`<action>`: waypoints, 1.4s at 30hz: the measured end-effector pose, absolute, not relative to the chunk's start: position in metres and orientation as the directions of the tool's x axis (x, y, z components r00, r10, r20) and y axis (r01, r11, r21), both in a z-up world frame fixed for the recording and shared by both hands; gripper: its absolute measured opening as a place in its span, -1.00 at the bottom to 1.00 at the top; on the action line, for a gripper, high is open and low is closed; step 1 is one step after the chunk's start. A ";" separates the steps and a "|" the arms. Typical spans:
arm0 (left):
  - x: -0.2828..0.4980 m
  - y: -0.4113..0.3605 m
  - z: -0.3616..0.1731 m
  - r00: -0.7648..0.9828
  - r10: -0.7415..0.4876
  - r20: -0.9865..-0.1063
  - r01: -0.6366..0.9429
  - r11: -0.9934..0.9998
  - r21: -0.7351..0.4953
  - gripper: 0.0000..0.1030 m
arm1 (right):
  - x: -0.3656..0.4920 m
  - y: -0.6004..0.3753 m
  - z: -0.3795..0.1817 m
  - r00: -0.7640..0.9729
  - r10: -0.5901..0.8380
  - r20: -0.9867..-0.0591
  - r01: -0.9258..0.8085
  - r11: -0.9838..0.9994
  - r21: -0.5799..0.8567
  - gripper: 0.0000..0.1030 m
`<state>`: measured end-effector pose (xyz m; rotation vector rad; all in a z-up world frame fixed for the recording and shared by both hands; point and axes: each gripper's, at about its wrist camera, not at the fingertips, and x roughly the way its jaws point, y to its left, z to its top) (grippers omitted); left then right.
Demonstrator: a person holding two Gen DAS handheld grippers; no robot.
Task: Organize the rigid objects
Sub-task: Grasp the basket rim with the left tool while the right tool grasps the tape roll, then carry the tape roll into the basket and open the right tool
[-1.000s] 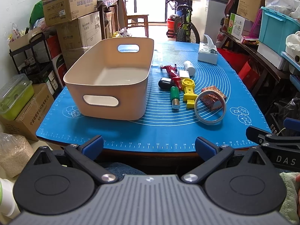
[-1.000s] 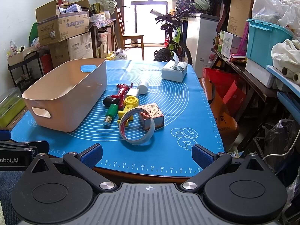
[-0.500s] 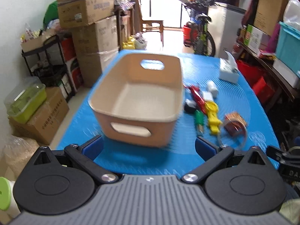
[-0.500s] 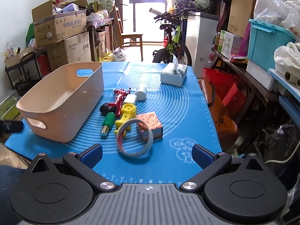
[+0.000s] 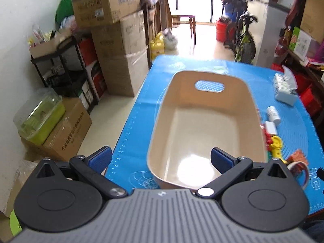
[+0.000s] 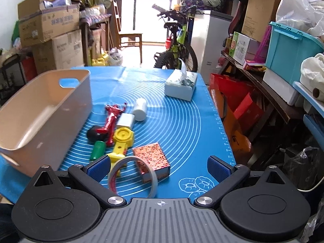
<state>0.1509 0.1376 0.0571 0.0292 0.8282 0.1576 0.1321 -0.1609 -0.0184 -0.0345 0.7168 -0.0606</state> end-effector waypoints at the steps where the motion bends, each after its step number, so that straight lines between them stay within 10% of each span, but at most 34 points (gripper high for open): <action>1: 0.157 0.145 0.054 0.659 0.160 -0.735 -0.140 0.986 0.090 0.99 | 0.138 -0.159 -0.024 0.746 -0.079 -0.661 0.047 0.997 -0.066 0.95; 11: 0.202 0.181 0.013 0.522 0.164 -0.837 -0.192 0.979 0.072 0.94 | 0.175 -0.149 -0.068 0.653 -0.122 -0.748 0.056 0.992 -0.112 0.90; 25: 0.214 0.183 -0.015 0.423 0.095 -0.901 -0.165 0.986 0.026 -0.53 | 0.185 -0.167 -0.091 0.554 -0.125 -0.823 0.123 0.990 -0.067 0.37; 35: 0.217 0.182 -0.015 0.443 0.055 -0.895 -0.171 0.985 -0.024 -0.82 | 0.182 -0.164 -0.091 0.560 -0.100 -0.823 0.105 0.993 -0.049 -0.59; 42: 0.217 0.183 -0.016 0.444 0.053 -0.894 -0.172 0.985 -0.027 -0.83 | 0.178 -0.162 -0.081 0.601 -0.092 -0.794 0.088 0.995 -0.048 -0.66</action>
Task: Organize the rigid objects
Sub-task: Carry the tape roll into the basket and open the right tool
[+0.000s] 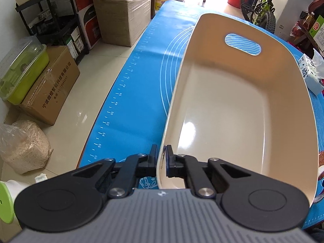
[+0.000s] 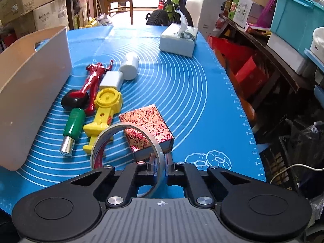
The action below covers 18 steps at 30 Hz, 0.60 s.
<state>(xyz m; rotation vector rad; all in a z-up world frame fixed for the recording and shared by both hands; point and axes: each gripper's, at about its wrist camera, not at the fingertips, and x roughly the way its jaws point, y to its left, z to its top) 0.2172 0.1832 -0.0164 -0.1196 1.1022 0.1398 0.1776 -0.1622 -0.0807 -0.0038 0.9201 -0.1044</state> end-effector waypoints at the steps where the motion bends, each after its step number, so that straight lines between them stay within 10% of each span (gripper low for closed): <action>1: 0.218 0.183 -0.016 0.445 0.054 -0.894 -0.171 0.985 -0.025 -0.83 | 0.177 -0.162 -0.079 0.607 -0.089 -0.790 0.089 0.995 -0.044 -0.67; 18: 0.217 0.182 -0.019 0.446 0.055 -0.893 -0.167 0.986 -0.023 -0.83 | 0.220 -0.122 0.028 0.799 0.002 -0.601 0.008 1.000 0.014 -0.69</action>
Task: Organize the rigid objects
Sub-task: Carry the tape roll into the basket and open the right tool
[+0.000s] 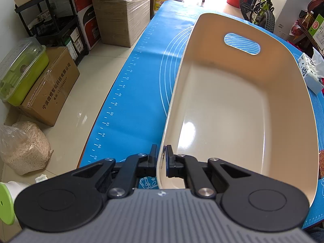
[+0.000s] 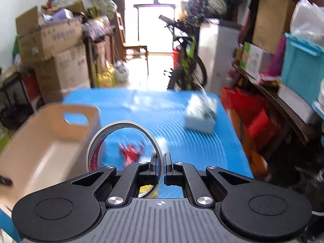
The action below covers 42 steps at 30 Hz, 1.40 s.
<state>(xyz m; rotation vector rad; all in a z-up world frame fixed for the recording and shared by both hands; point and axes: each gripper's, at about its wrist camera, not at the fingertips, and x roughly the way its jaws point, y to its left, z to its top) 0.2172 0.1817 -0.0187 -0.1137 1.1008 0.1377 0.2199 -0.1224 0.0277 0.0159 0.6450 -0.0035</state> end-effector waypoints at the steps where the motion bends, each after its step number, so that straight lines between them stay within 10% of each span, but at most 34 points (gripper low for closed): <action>1: 0.217 0.182 -0.019 0.446 0.055 -0.893 -0.166 0.986 -0.022 -0.83 | 0.226 -0.115 0.034 0.807 0.019 -0.591 -0.008 1.000 0.020 -0.69; 29: 0.218 0.182 -0.021 0.449 0.037 -0.893 -0.159 0.987 -0.039 -0.85 | 0.280 0.088 -0.033 0.546 0.197 -0.815 -0.454 0.886 -0.090 -0.68; 42: 0.217 0.182 -0.021 0.450 0.041 -0.892 -0.159 0.987 -0.035 -0.85 | 0.273 0.065 0.003 0.586 0.249 -0.771 -0.435 0.899 -0.041 0.35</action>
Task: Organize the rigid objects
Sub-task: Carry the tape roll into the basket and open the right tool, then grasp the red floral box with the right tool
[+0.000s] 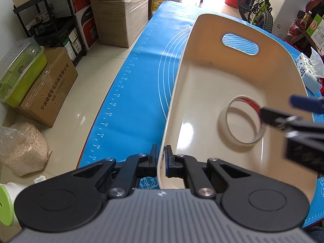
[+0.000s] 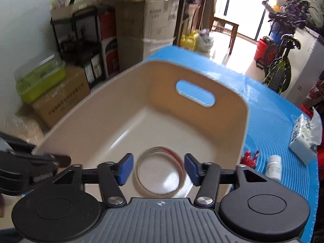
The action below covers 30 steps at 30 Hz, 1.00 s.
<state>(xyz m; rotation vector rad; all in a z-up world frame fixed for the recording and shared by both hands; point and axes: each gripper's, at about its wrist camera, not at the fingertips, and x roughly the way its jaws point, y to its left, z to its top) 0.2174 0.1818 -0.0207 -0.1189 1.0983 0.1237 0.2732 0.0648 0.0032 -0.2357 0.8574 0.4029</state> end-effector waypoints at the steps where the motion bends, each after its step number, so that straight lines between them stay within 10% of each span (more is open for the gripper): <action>1: 0.217 0.182 -0.021 0.450 0.041 -0.892 -0.159 0.987 -0.035 -0.85 | 0.272 0.059 0.010 0.598 0.256 -0.760 -0.428 0.903 -0.032 0.37; 13: 0.218 0.181 -0.020 0.449 0.039 -0.893 -0.161 0.986 -0.038 -0.85 | 0.258 -0.062 0.045 0.715 0.166 -0.679 -0.241 0.970 -0.017 0.50; 30: 0.217 0.183 -0.019 0.449 0.034 -0.893 -0.161 0.986 -0.043 -0.85 | 0.241 -0.145 -0.057 0.538 -0.005 -0.843 -0.107 0.992 -0.074 0.50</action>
